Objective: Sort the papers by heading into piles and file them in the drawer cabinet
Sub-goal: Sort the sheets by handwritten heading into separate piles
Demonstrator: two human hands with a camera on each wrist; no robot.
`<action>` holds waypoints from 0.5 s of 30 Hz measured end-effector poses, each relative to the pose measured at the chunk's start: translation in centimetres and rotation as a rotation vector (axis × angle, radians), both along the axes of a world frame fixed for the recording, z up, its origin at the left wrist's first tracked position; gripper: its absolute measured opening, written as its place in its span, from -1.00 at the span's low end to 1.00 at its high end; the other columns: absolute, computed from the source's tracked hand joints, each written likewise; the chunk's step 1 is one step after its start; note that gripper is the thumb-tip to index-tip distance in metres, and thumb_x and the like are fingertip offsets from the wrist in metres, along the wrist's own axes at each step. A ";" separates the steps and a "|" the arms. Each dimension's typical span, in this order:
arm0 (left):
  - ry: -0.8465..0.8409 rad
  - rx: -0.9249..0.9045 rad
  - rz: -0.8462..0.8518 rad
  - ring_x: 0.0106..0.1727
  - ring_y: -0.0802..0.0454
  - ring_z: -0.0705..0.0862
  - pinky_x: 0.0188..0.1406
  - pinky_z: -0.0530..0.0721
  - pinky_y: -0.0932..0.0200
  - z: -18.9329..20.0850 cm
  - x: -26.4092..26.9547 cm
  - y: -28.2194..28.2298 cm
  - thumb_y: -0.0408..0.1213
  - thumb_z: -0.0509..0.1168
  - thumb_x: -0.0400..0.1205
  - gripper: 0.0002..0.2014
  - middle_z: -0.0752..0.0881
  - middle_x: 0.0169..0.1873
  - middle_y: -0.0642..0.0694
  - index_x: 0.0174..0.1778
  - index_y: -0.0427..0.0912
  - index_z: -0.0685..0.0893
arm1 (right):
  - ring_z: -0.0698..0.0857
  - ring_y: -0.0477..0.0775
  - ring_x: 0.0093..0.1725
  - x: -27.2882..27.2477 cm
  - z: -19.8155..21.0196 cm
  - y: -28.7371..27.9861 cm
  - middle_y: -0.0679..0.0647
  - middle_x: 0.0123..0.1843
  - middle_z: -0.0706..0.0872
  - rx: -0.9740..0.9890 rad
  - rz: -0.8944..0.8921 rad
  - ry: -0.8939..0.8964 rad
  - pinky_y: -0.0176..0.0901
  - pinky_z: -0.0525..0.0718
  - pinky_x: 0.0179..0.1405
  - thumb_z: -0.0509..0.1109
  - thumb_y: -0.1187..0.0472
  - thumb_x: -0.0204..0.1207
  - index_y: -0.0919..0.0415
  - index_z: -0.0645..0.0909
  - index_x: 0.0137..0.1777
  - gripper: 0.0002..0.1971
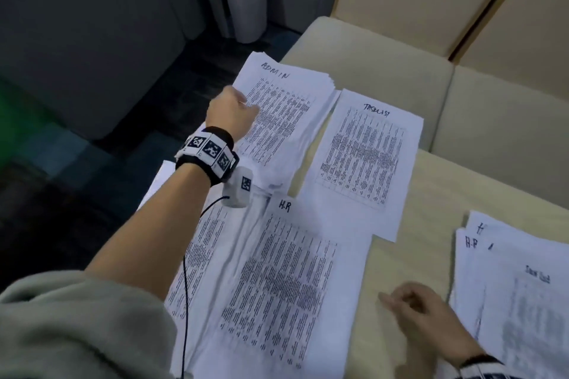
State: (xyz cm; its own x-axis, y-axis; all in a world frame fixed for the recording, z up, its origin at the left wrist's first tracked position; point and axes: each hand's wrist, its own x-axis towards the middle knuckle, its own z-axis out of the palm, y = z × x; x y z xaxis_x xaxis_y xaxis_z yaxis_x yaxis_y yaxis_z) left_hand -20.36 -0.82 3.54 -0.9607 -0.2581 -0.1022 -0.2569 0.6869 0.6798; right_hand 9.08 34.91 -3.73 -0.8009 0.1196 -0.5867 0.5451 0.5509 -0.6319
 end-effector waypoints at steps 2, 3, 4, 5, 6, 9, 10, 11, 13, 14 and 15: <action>0.054 0.144 -0.192 -0.15 0.13 0.66 -0.05 0.65 0.13 2.6 3.2 4.3 -0.14 0.43 0.58 -0.82 0.68 -0.22 0.10 -0.01 -0.15 0.67 | 0.74 0.02 -0.31 0.1 1.4 0.7 0.09 -0.26 0.77 -0.106 -0.166 0.057 -0.25 0.67 -0.26 0.60 0.19 0.44 0.15 0.72 -0.17 -0.90; 0.074 0.236 -0.292 -0.22 0.20 0.65 -0.13 0.62 0.20 3.9 5.3 6.5 -0.17 0.44 0.58 -0.86 0.69 -0.25 0.12 -0.05 -0.15 0.69 | 0.75 -0.05 -0.27 0.4 1.9 1.3 0.01 -0.25 0.80 -0.077 -0.223 0.132 -0.41 0.64 -0.27 0.57 0.23 0.47 0.16 0.73 -0.13 -0.93; 0.087 0.330 -0.381 -0.25 0.20 0.66 -0.17 0.61 0.25 5.0 7.5 8.7 -0.21 0.45 0.59 -0.88 0.71 -0.25 0.11 -0.08 -0.16 0.71 | 0.74 -0.19 -0.24 0.9 2.3 2.2 -0.07 -0.25 0.80 -0.012 -0.254 0.211 -0.55 0.58 -0.27 0.55 0.25 0.49 0.14 0.72 -0.12 -0.95; 0.095 0.421 -0.454 -0.24 0.13 0.69 -0.19 0.63 0.23 6.0 9.7 11.0 -0.23 0.45 0.59 -0.89 0.73 -0.24 0.05 -0.09 -0.20 0.72 | 0.72 -0.24 -0.20 1.5 2.8 3.3 -0.09 -0.24 0.80 0.048 -0.301 0.269 -0.61 0.54 -0.25 0.54 0.24 0.50 0.12 0.71 -0.12 -0.95; 0.090 0.493 -0.509 -0.22 0.00 0.71 -0.17 0.65 0.16 6.8 11.9 13.1 -0.25 0.45 0.58 -0.88 0.75 -0.22 -0.04 -0.09 -0.24 0.72 | 0.71 -0.21 -0.16 2.1 3.1 4.6 -0.06 -0.22 0.78 0.091 -0.358 0.298 -0.58 0.52 -0.23 0.53 0.23 0.51 0.14 0.69 -0.10 -0.93; -0.001 0.547 -0.648 -0.22 -0.03 0.70 -0.17 0.66 0.15 7.5 17.2 19.2 -0.23 0.44 0.60 -0.86 0.77 -0.17 -0.11 -0.09 -0.25 0.73 | 0.69 0.17 -0.05 3.7 2.9 10.0 0.20 0.02 0.73 0.277 -0.507 0.263 -0.15 0.56 -0.05 0.56 0.17 0.50 0.20 0.64 0.02 -0.80; -0.060 0.505 -0.699 -0.23 0.06 0.69 -0.18 0.65 0.18 7.1 18.7 21.3 -0.19 0.44 0.61 -0.85 0.77 -0.17 -0.03 -0.08 -0.21 0.74 | 0.67 0.20 -0.02 4.5 2.6 12.0 0.26 0.12 0.70 0.358 -0.540 0.221 -0.06 0.58 0.01 0.59 0.12 0.46 0.21 0.63 0.08 -0.71; -0.120 0.427 -0.750 -0.22 0.10 0.69 -0.18 0.65 0.19 6.3 19.8 23.2 -0.13 0.43 0.61 -0.83 0.77 -0.15 0.02 -0.06 -0.17 0.75 | 0.65 0.24 0.05 5.1 2.3 13.9 0.31 0.21 0.65 0.426 -0.578 0.163 0.03 0.61 0.09 0.61 0.06 0.42 0.24 0.61 0.15 -0.59; -0.234 0.209 -0.809 -0.09 0.08 0.72 -0.11 0.61 0.19 3.8 21.9 27.0 -0.04 0.40 0.63 -0.75 0.77 -0.04 0.02 0.04 -0.15 0.74 | 0.55 0.35 0.31 6.3 1.9 16.7 0.35 0.36 0.52 0.497 -0.659 0.001 0.23 0.58 0.29 0.65 -0.07 0.34 0.29 0.54 0.30 -0.35; -0.285 0.098 -0.821 0.02 0.03 0.71 -0.04 0.60 0.17 2.3 22.9 28.8 -0.01 0.37 0.64 -0.69 0.75 0.05 -0.02 0.14 -0.17 0.71 | 0.48 0.38 0.39 6.9 1.8 17.7 0.36 0.39 0.45 0.514 -0.683 -0.065 0.29 0.55 0.33 0.67 -0.11 0.30 0.31 0.49 0.35 -0.25; -0.333 0.010 -0.823 0.11 -0.03 0.70 0.04 0.60 0.14 0.8 24.0 30.6 0.00 0.34 0.66 -0.62 0.73 0.14 -0.08 0.23 -0.21 0.66 | 0.43 0.40 0.42 7.3 1.7 18.5 0.37 0.41 0.41 0.535 -0.690 -0.107 0.34 0.53 0.34 0.68 -0.16 0.26 0.34 0.44 0.38 -0.15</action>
